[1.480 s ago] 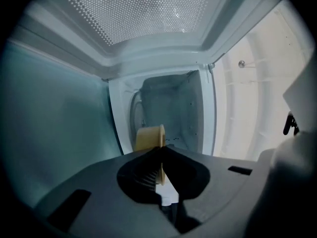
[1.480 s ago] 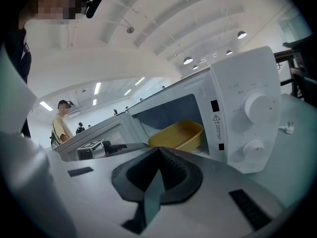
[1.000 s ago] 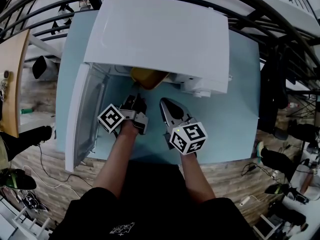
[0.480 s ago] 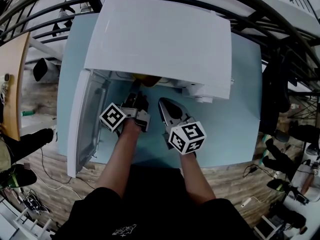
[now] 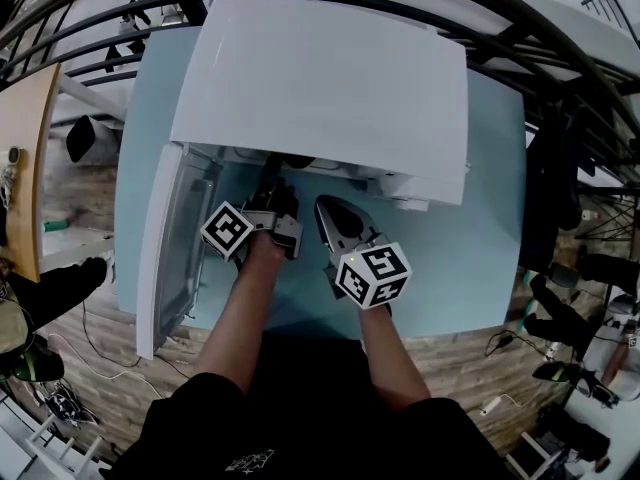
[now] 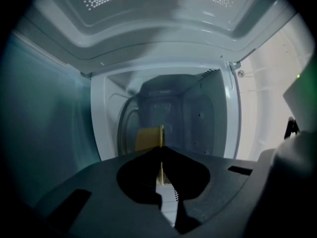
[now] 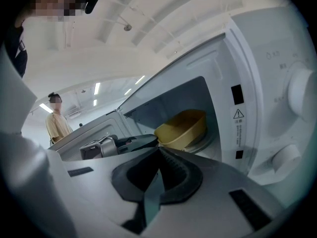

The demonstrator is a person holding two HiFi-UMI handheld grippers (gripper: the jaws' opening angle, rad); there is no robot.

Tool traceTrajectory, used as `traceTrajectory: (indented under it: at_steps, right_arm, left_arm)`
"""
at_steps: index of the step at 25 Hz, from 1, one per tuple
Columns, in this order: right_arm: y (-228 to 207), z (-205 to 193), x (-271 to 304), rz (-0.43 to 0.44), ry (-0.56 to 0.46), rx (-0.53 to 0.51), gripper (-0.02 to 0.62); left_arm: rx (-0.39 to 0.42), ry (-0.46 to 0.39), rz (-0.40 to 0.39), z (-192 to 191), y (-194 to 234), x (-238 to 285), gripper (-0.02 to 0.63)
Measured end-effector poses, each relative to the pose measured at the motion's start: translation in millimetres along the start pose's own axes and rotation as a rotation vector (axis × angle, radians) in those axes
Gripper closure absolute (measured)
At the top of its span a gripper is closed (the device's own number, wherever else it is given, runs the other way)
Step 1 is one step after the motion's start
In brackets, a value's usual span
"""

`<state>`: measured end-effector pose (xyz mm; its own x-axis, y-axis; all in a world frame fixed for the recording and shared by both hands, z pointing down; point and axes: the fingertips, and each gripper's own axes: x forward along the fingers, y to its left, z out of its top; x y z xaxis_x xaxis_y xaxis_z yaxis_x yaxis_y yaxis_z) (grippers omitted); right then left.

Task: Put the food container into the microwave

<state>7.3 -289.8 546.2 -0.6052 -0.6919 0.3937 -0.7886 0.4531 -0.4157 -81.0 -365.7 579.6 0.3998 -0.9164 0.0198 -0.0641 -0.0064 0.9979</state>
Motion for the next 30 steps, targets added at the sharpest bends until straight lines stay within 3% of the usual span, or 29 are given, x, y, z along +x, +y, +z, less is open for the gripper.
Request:
traceTrajectory:
  at_steps: [15, 22, 30]
  right_arm:
    - [-2, -3, 0, -0.006, 0.010, 0.005, 0.589]
    - [-1, -5, 1, -0.007, 0.011, 0.009, 0.589]
    - [-3, -10, -2, -0.014, 0.012, 0.017, 0.589]
  left_arm:
    - [0.011, -0.011, 0.019, 9, 11, 11, 0.585]
    - [-0.028, -0.021, -0.019, 8, 7, 12, 0.584]
    - [-0.011, -0.005, 0.011, 9, 21, 10, 0.584]
